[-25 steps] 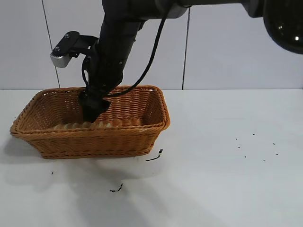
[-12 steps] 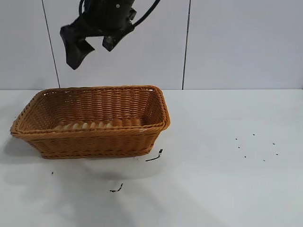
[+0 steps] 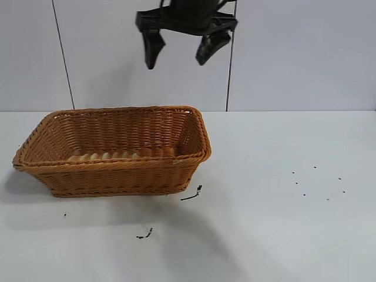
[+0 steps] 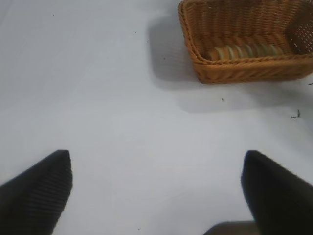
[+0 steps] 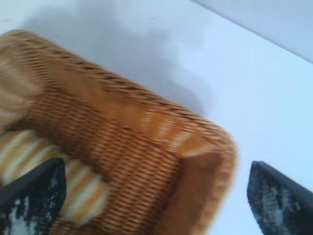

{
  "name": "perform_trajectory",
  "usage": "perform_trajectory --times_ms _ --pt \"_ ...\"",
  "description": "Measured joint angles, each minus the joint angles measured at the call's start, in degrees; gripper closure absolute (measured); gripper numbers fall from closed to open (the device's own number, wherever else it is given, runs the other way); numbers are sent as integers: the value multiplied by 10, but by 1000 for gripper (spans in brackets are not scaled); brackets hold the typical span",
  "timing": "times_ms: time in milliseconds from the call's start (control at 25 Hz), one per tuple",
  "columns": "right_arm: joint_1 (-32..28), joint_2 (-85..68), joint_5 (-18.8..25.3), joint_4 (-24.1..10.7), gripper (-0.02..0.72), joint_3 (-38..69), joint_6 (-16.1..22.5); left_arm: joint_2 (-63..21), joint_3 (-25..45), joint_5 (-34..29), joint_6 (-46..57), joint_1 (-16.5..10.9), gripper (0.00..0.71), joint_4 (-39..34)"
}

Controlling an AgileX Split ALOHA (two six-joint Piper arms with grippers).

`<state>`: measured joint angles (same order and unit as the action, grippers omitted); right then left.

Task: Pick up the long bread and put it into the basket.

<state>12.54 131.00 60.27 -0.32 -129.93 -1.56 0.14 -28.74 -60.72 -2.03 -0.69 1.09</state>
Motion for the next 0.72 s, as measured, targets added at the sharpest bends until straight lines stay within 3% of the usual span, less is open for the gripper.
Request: perform_trajectory --times_ms 280,480,720 --pt "-89 0 38 19 14 0 -4 0 0 0 0 0 17 0" --pt "-94 0 86 29 14 0 -11 0 0 0 0 0 17 0" --pt "-94 -7 89 36 14 9 -11 0 0 0 0 0 17 0"
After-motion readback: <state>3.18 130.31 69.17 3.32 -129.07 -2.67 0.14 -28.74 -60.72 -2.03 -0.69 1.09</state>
